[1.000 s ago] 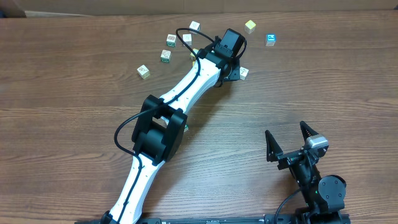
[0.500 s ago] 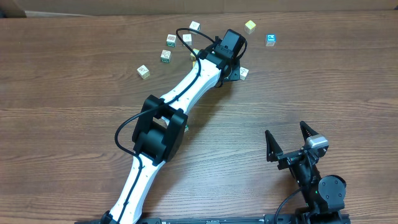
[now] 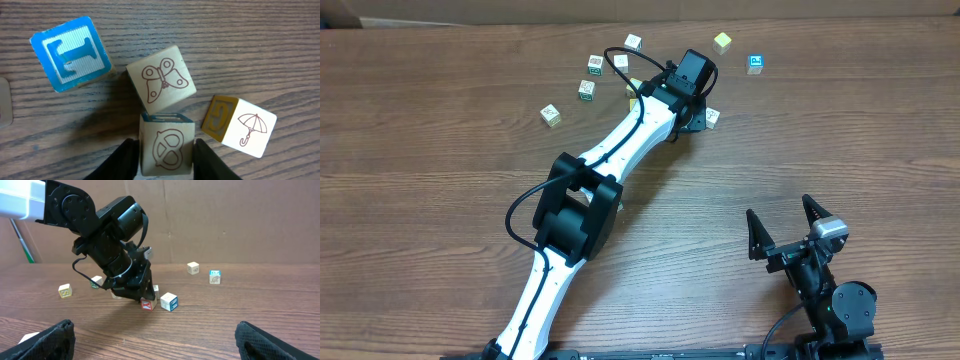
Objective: Form a circle
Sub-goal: 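Lower the open left gripper around the cream pretzel E block, then close the left gripper on the E block and lift it, then carry the E block with the left gripper toward the 7 and Y blocks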
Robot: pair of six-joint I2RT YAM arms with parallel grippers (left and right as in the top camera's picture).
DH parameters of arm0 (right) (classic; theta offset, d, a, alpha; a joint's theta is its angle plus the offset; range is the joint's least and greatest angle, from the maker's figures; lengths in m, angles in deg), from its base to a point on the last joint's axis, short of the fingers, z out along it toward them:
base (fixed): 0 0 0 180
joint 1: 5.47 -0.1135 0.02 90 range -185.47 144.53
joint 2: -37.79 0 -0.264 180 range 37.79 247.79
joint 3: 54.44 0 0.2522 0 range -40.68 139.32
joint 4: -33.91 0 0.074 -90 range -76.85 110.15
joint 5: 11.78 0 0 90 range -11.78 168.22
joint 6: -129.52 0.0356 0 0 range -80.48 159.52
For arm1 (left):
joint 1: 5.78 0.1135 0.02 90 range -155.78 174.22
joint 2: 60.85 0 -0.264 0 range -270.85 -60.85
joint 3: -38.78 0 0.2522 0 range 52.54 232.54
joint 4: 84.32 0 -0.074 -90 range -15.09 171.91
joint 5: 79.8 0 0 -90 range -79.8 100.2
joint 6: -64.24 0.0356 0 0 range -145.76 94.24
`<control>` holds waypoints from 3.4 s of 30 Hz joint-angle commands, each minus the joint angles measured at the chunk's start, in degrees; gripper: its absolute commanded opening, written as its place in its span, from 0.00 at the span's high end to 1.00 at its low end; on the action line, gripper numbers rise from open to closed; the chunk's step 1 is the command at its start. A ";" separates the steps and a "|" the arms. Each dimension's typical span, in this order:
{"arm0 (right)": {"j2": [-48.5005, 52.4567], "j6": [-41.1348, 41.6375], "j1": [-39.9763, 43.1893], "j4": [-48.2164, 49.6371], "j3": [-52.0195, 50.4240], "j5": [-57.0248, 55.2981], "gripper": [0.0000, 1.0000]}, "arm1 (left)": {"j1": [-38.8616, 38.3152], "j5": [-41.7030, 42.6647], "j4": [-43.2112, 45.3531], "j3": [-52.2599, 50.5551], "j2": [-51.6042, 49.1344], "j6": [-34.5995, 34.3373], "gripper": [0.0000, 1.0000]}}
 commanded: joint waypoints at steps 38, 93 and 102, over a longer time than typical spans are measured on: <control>-0.46 -0.26 0.28 0.24 -0.57 -0.11 0.00 | 0.48 -1.11 -19.47 -0.83 13.46 3.17 0.80; -0.46 -0.26 0.28 0.24 -0.57 -0.11 0.00 | -2.60 3.91 -28.70 -12.28 11.52 -0.68 0.57; -0.44 -0.26 0.28 0.26 -0.57 -0.11 0.00 | -2.95 3.13 -28.74 -13.60 11.52 -2.08 0.55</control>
